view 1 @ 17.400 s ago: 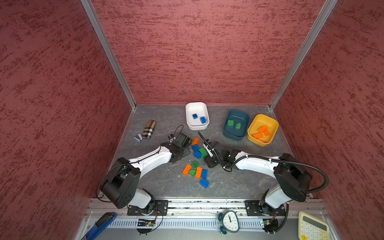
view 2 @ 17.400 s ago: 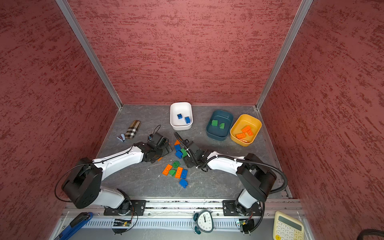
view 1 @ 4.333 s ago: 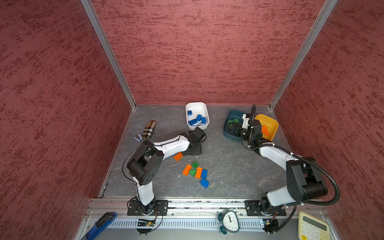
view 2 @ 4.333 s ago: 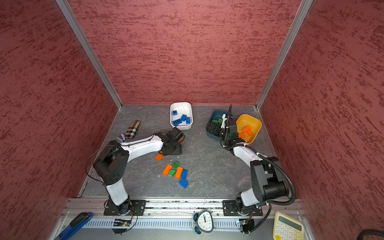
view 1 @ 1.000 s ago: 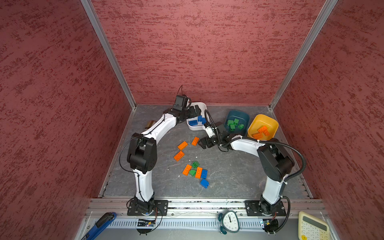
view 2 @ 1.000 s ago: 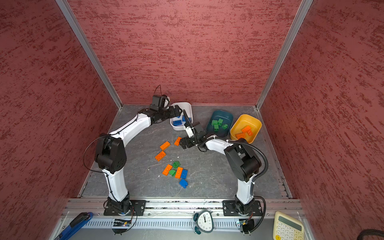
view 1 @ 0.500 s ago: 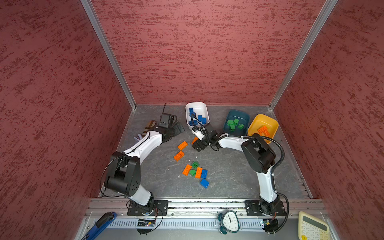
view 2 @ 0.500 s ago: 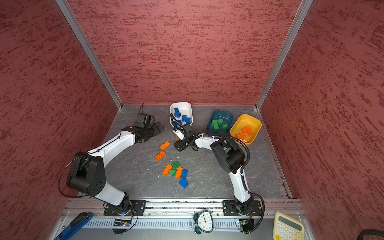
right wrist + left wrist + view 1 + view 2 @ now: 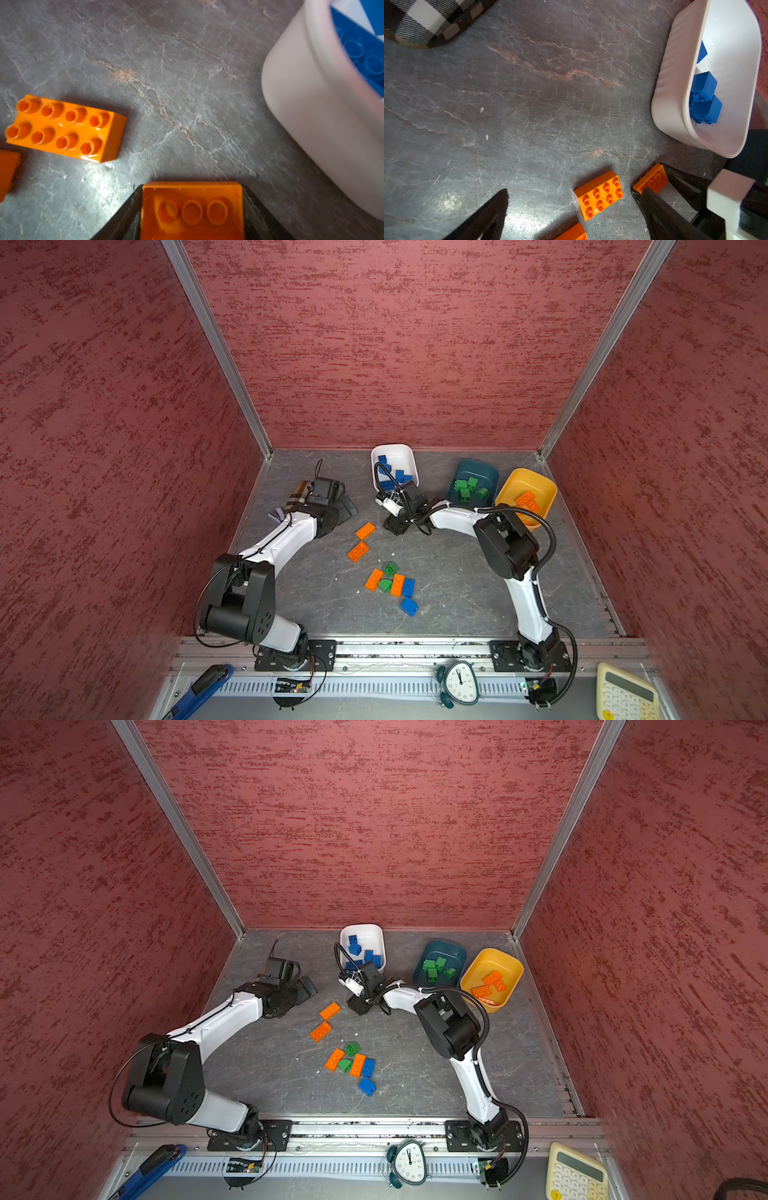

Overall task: Sort the legos into containers by color
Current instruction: 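Grasp an orange brick at the pile with the right gripper, then carry the orange brick to the yellow tub and release it with the right gripper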

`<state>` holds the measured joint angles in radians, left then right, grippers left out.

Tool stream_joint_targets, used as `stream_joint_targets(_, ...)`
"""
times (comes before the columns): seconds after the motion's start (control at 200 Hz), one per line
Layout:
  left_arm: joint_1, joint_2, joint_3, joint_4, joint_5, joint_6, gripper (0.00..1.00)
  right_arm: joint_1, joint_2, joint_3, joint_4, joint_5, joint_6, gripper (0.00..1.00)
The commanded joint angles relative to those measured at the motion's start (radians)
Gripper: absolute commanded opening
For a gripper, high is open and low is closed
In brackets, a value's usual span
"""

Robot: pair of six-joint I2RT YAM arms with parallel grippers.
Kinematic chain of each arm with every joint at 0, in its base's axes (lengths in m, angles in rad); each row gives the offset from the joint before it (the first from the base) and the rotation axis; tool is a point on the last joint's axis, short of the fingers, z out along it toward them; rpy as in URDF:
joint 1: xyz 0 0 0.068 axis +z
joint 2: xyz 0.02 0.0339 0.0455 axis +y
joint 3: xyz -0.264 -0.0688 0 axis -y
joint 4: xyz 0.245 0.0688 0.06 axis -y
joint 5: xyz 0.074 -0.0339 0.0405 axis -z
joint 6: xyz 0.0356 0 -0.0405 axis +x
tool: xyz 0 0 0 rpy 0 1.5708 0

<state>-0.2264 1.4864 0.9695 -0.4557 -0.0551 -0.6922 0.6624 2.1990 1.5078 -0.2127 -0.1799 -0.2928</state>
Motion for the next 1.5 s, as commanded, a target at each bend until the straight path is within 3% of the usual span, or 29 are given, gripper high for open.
stream_joint_targets(0.0, -0.015, -0.003, 0.011, -0.004, -0.024, -0.001, 0.99, 0.006, -0.008, -0.043, -0.061, 0.011, -0.019, 0.62)
stream_joint_targets(0.185, -0.072, 0.038, 0.052, 0.000, -0.034, 0.025, 0.99, 0.003, -0.165, -0.195, 0.072, 0.004, 0.028, 0.57)
stream_joint_targets(0.461, -0.185, 0.065, 0.069, 0.153, 0.075, 0.123, 0.99, -0.089, -0.466, -0.475, 0.265, -0.013, 0.187, 0.51)
stream_joint_targets(0.586, -0.242, 0.088, 0.094, 0.213, 0.126, 0.192, 0.99, -0.181, -0.603, -0.577, 0.323, -0.013, 0.250, 0.49)
stream_joint_targets(0.877, -0.298, 0.139, 0.163, 0.210, 0.121, 0.240, 0.99, -0.537, -0.831, -0.714, 0.337, 0.035, 0.391, 0.49)
stream_joint_targets(1.142, -0.297, 0.135, 0.153, 0.197, 0.117, 0.241, 0.99, -0.841, -0.809, -0.696, 0.254, 0.048, 0.464, 0.50)
stream_joint_targets(1.367, -0.298, 0.125, 0.134, 0.192, 0.100, 0.235, 0.99, -0.929, -0.624, -0.535, 0.134, 0.034, 0.394, 0.52)
stream_joint_targets(1.498, -0.298, 0.113, 0.115, 0.193, 0.090, 0.226, 0.99, -0.927, -0.495, -0.398, 0.022, -0.094, 0.286, 0.56)
